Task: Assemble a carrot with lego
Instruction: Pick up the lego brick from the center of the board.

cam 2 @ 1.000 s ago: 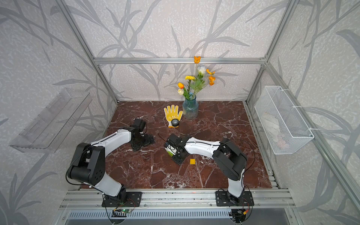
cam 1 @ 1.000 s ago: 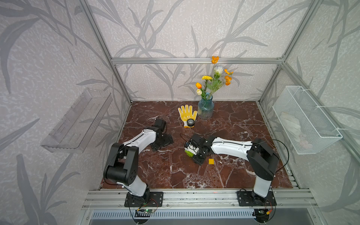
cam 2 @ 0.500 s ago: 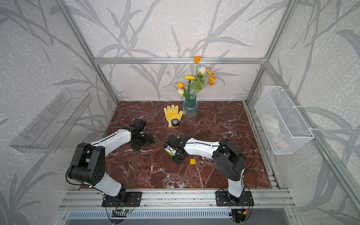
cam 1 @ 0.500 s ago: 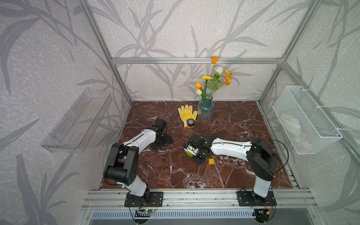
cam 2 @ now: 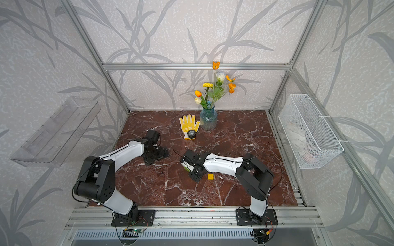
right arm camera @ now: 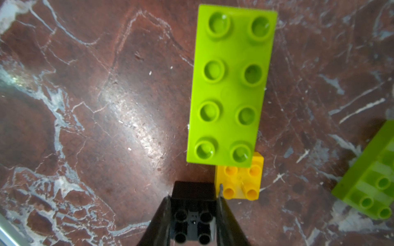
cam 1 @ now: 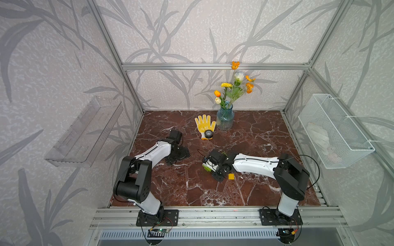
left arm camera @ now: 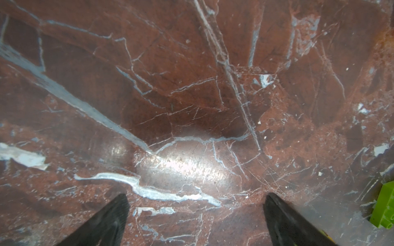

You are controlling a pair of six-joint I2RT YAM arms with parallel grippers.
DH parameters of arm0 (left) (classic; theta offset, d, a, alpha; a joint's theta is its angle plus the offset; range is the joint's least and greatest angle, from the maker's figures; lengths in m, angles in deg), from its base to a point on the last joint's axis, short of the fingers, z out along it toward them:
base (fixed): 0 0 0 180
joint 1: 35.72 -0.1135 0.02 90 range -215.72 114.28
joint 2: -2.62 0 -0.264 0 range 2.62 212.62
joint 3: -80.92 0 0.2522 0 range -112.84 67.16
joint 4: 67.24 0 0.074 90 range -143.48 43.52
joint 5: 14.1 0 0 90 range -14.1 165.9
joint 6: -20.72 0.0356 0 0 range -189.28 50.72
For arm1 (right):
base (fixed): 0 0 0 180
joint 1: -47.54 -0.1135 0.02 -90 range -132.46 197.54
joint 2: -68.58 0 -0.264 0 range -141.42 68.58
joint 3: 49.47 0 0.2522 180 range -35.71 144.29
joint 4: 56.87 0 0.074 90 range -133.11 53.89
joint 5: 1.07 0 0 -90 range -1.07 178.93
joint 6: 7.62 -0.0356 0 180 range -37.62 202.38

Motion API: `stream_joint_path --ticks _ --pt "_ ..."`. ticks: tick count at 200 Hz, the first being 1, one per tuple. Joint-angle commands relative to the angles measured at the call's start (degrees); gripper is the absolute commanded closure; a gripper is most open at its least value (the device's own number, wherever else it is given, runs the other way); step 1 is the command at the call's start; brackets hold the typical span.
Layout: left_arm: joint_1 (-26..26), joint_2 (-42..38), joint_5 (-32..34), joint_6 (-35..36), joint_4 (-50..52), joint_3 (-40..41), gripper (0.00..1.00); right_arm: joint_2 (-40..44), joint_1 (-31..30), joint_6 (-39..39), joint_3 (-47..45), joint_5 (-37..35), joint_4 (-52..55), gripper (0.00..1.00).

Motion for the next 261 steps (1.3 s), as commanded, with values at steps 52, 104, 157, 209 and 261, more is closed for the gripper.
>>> stream_joint_path --ticks 52,104,157,209,261 --pt "0.3 0.0 0.3 0.8 0.9 -1.3 0.00 4.7 -0.1 -2.4 -1.2 1.3 4.1 0.68" --pt "0.4 0.0 0.1 0.9 0.8 -1.0 0.01 4.7 -0.3 -3.6 -2.9 2.7 4.4 0.65" --pt "0.6 0.3 0.1 0.8 0.7 -1.1 0.01 4.7 -0.8 -4.5 -4.4 2.3 4.7 0.44" --pt "0.8 0.5 0.2 0.8 1.0 -1.5 0.01 6.9 -0.9 -5.2 -5.3 2.0 4.5 0.44" --pt "0.9 0.5 0.4 0.9 1.2 -1.7 0.01 5.4 -0.9 -5.6 -5.0 2.3 4.6 0.48"
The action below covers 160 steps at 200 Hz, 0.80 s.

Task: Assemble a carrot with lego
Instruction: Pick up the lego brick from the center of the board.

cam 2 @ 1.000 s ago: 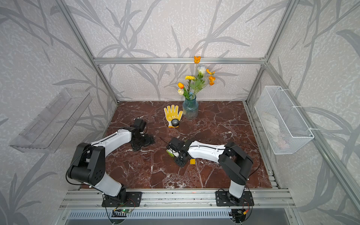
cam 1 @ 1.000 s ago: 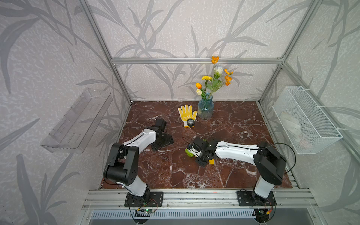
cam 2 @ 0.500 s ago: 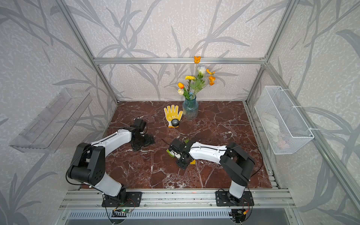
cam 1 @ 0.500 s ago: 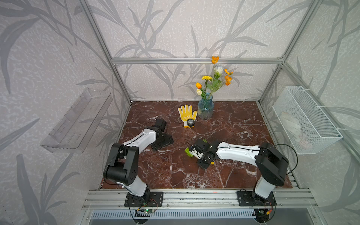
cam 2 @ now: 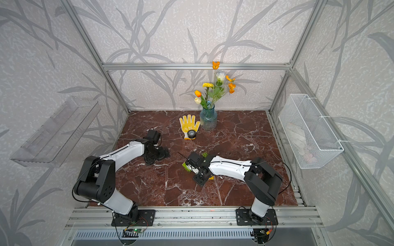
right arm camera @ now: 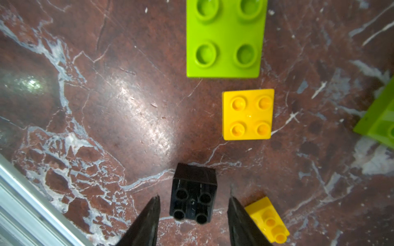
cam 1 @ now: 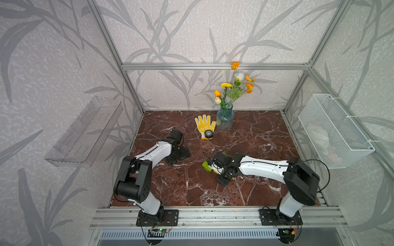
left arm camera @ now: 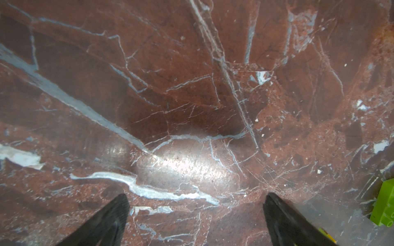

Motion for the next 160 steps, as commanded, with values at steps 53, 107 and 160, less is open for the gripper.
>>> stream_joint_path --ticks 53,107,160 --pt "0.4 0.5 0.4 0.9 1.0 -1.5 0.01 -2.9 -0.5 -0.8 0.2 0.6 0.5 0.50" --pt "0.4 0.5 0.4 0.8 1.0 -1.6 0.01 -3.0 -0.6 -0.9 0.4 0.4 0.4 0.52" --pt "0.4 0.5 0.3 0.8 0.8 -1.4 0.01 -2.6 -0.6 -0.9 0.4 -0.3 0.3 0.56"
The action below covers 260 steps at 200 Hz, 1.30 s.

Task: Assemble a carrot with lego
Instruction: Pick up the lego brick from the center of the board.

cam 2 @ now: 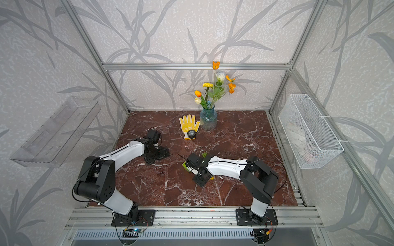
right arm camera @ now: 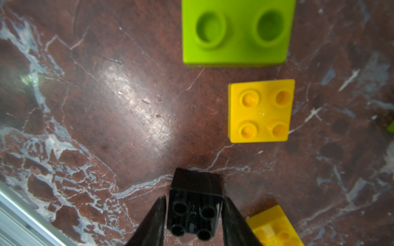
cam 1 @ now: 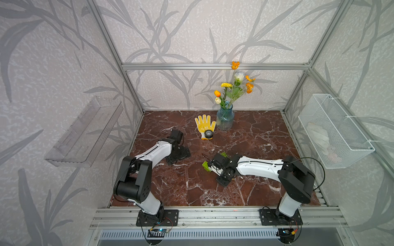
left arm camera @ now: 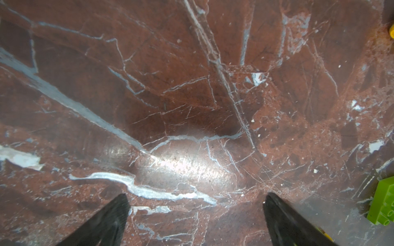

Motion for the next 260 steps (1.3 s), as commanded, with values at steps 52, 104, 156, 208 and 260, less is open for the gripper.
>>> stream_joint_path --ticks 52,104,156,208,260 --pt "0.3 0.9 0.3 0.7 0.6 -1.1 0.01 1.5 -0.4 -0.2 1.6 -1.9 1.5 0.61" --pt "0.3 1.1 0.3 0.9 0.5 -1.1 0.01 3.6 -0.4 2.1 10.3 -4.8 7.4 0.62" --pt "0.3 0.4 0.4 1.0 0.7 -1.1 0.00 -3.8 0.4 4.6 20.3 -4.6 9.3 0.62" --pt "0.3 0.4 0.4 1.3 0.8 -1.3 0.00 -9.4 1.3 5.5 24.9 -4.1 8.4 0.62" --pt "0.3 0.6 0.3 1.3 0.7 -1.4 0.00 -9.1 1.3 5.0 24.8 -5.7 6.6 0.62"
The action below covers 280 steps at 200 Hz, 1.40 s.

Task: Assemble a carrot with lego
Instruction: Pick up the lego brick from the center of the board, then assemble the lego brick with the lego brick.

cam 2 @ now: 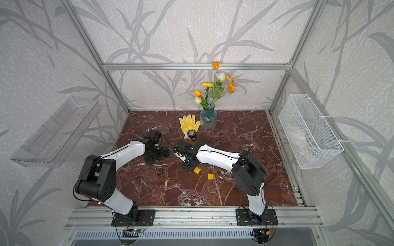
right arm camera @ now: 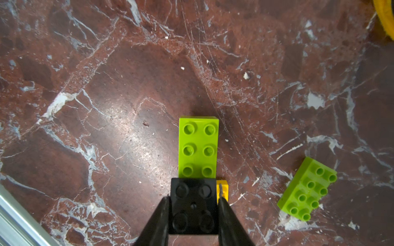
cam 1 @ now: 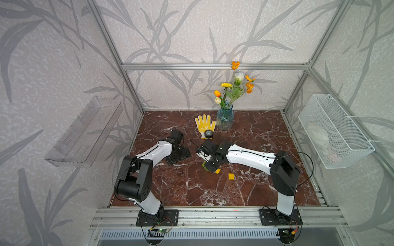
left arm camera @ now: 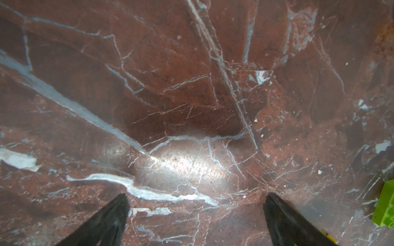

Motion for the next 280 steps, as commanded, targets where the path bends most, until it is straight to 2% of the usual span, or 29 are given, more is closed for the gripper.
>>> stream_joint_path --ticks 1,138,280 --pt "0.2 0.0 0.3 1.3 0.7 -1.4 0.00 0.4 0.3 0.2 1.2 -1.3 -0.4 0.62" --pt "0.2 0.4 0.1 1.3 0.7 -1.6 0.00 1.7 1.4 -0.3 -4.1 -0.8 -12.1 0.63" --pt "0.2 0.2 0.5 1.1 0.5 -1.1 0.01 1.2 1.5 -2.7 -5.3 0.7 -14.9 0.64"
